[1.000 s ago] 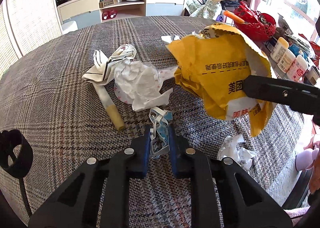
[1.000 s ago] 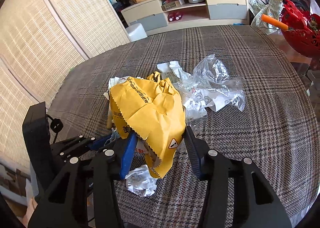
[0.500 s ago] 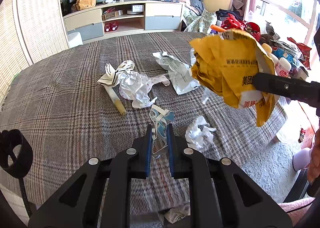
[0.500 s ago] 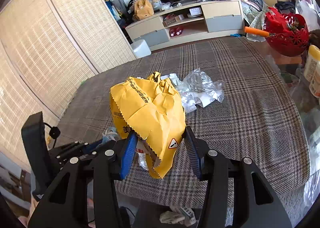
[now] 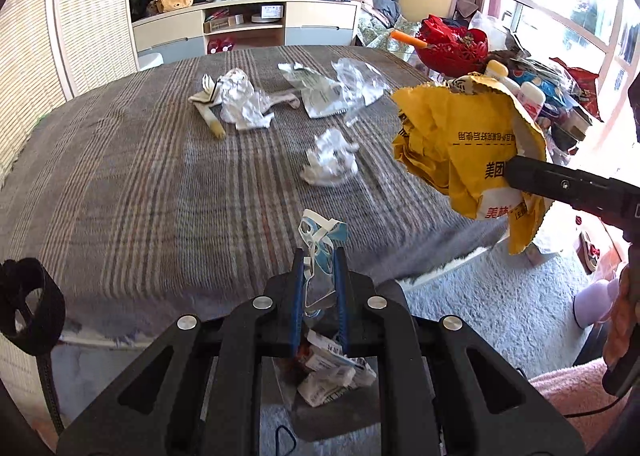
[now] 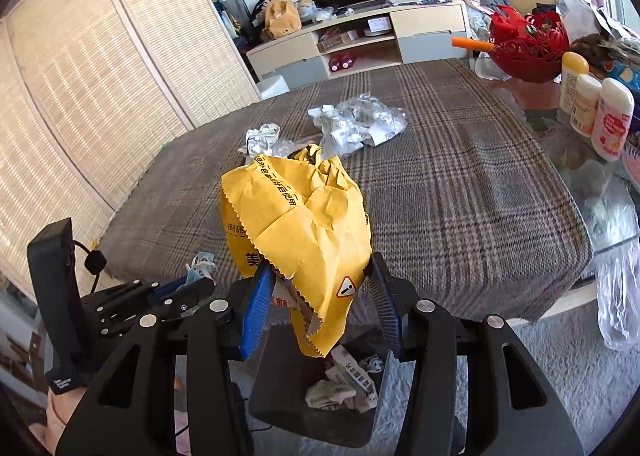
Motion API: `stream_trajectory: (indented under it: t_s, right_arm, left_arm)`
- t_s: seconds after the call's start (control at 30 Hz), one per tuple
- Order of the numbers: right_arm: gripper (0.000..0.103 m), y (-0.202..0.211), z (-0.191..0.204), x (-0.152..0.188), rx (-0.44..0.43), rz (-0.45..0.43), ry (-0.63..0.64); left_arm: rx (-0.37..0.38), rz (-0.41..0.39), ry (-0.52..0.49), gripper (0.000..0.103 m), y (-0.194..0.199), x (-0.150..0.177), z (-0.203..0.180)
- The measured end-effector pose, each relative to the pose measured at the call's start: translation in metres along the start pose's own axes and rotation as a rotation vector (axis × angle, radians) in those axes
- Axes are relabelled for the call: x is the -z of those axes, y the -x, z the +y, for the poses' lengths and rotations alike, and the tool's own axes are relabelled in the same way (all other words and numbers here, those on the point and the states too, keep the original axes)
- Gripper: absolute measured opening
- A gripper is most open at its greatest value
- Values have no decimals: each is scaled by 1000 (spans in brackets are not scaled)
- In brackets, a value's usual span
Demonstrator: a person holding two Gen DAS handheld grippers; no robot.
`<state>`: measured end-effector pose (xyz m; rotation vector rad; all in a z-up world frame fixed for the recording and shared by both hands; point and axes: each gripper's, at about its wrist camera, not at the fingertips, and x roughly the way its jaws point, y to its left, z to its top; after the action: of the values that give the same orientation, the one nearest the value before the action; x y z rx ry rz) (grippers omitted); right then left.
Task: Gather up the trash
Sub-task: 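Carry both items down to the bin and open both tools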
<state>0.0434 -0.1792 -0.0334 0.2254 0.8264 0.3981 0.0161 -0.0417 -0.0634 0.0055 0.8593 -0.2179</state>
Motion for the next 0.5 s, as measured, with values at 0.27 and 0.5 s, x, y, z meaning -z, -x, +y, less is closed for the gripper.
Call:
stream_trajectory:
  t_s: [0.27,0.5]
  right_arm:
    - [49,2,2,53,-20,59,-19]
    - [49,-18,6,86,10,145,0]
  left_arm:
    - [15,35,37,13,7,56,-5]
    - [24,110,54,13,-8,97,-6]
